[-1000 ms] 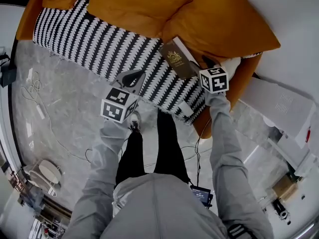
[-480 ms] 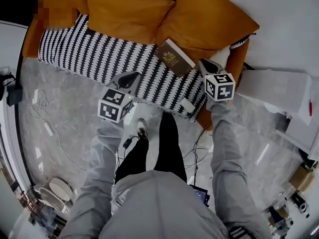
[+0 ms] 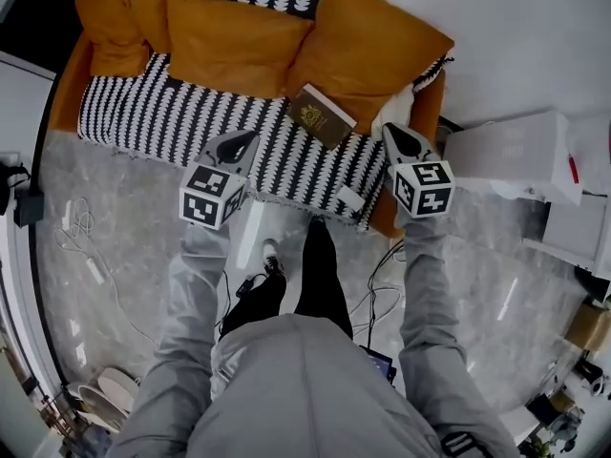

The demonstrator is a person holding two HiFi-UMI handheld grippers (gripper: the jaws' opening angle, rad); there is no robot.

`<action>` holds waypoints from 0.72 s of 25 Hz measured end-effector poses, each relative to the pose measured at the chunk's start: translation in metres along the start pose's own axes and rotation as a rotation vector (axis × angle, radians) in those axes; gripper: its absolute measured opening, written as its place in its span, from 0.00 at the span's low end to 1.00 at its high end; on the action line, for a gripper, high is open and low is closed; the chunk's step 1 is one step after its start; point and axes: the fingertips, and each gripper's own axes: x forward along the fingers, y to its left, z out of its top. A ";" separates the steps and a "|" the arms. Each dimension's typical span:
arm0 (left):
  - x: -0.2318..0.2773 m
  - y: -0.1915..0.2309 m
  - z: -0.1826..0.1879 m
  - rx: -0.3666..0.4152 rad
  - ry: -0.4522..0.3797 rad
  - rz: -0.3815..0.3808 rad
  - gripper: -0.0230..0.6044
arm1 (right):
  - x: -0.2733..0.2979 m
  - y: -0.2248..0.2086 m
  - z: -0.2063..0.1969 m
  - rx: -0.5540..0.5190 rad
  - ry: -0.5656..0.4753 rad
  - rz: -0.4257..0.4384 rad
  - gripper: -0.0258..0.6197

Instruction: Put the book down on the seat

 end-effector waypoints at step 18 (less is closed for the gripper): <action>-0.131 -0.054 0.099 0.226 -0.252 -0.049 0.08 | -0.180 0.106 0.092 -0.154 -0.218 -0.122 0.09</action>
